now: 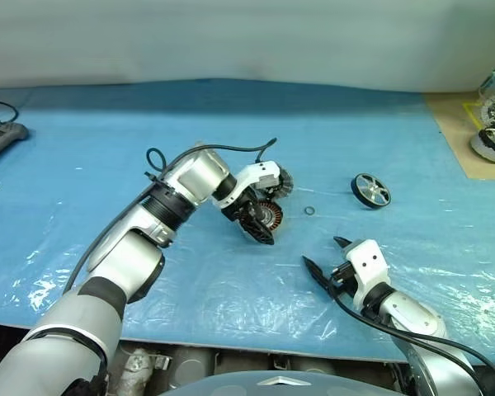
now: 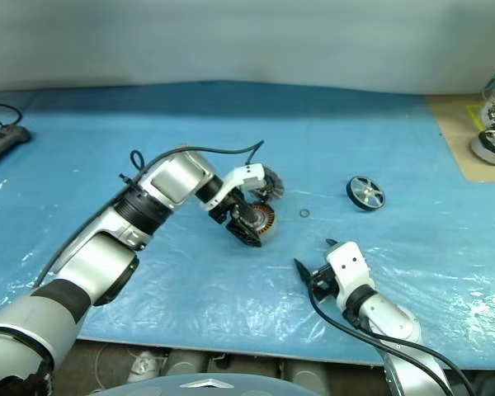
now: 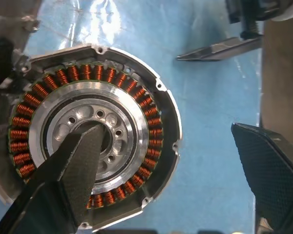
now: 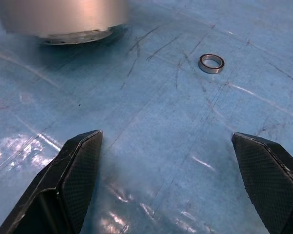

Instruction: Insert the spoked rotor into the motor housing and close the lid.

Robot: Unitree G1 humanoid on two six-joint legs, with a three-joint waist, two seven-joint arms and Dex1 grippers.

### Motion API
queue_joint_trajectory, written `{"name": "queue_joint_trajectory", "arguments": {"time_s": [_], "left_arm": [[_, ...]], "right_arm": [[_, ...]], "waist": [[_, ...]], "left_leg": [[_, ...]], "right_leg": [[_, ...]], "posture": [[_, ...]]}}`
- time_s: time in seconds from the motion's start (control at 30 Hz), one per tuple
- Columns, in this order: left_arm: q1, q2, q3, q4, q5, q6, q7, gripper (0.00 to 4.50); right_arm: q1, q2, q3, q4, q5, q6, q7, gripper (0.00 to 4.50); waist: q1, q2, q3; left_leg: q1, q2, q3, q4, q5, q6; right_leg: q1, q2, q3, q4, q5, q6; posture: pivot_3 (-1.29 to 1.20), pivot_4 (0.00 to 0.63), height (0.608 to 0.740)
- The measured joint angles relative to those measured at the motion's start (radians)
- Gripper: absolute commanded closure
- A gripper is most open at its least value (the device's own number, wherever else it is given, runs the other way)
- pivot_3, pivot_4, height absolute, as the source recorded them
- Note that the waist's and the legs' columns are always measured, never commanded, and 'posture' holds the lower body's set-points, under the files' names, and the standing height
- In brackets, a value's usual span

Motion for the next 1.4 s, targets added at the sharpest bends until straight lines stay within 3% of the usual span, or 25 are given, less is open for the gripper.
{"name": "queue_joint_trajectory", "arguments": {"time_s": [0.3,0.47,0.57,0.7,0.83,1.13,1.27,1.4], "left_arm": [[-0.025,0.023,0.102,-0.003,-0.144,-0.04,0.041,0.02],[-0.013,0.111,0.11,-0.048,-0.225,-0.052,-0.007,0.02],[0.066,0.16,0.134,-0.024,-0.224,-0.245,-0.02,0.02],[0.223,0.188,0.197,0.168,-0.186,-0.744,-0.002,0.02],[0.291,0.201,0.224,0.215,-0.174,-0.857,0.007,0.02],[0.432,0.207,0.255,0.037,-0.201,-0.831,0.043,0.02],[0.458,0.215,0.264,0.043,-0.153,-0.982,0.129,0.02],[0.504,0.186,0.288,0.026,-0.151,-1.112,0.189,0.02]], "right_arm": [[-0.032,-0.002,-0.009,0.032,0.001,-0.007,0.027,0.0],[-0.035,0.0,-0.017,0.033,0.012,-0.007,0.036,0.0],[-0.043,0.0,-0.045,0.032,0.037,-0.006,0.038,0.0],[-0.09,0.015,-0.068,0.01,0.097,0.025,0.041,0.0],[-0.157,0.024,-0.078,-0.041,0.198,0.109,0.057,0.0],[-0.357,-0.285,0.003,-0.072,0.26,0.228,0.309,0.0],[-0.5,-0.43,0.103,-0.02,0.212,0.2,0.458,0.0],[-0.592,-0.467,0.247,0.087,0.099,0.108,0.568,0.0]], "waist": [[0.003,0.0,0.001],[0.001,0.0,0.001],[0.0,0.002,0.0],[-0.001,0.001,0.0],[0.004,0.0,0.001],[-0.003,0.0,0.001],[0.001,0.0,0.001],[0.003,-0.001,0.001]], "left_leg": [[0.006,0.0,0.0,0.002,0.001,0.001],[0.006,0.0,0.0,0.001,0.002,0.002],[0.007,0.0,0.001,0.001,0.002,0.002],[0.006,0.0,0.001,0.001,0.002,0.002],[0.005,0.0,0.0,0.002,0.002,0.002],[0.007,0.001,0.001,0.003,0.003,0.002],[0.008,0.001,0.001,0.005,0.003,0.002],[0.006,0.001,0.001,0.007,0.002,0.004]], "right_leg": [[0.005,0.0,0.001,0.0,-0.002,-0.005],[0.005,0.0,0.001,0.001,-0.002,-0.005],[0.006,0.0,0.002,0.001,-0.002,-0.005],[0.005,0.0,0.001,0.001,0.0,-0.001],[0.005,0.0,0.001,0.002,0.001,-0.001],[0.006,0.0,0.002,0.004,0.001,-0.002],[0.007,0.0,0.002,0.004,0.001,-0.002],[0.007,0.0,0.002,0.005,0.001,-0.002]], "posture": [[0.0,0.15,0.74],[0.0,0.15,0.74],[0.0,0.15,0.74],[0.0,0.15,0.74],[0.0,0.15,0.74],[0.0,0.15,0.74],[0.0,0.15,0.74],[0.0,0.15,0.74]]}}
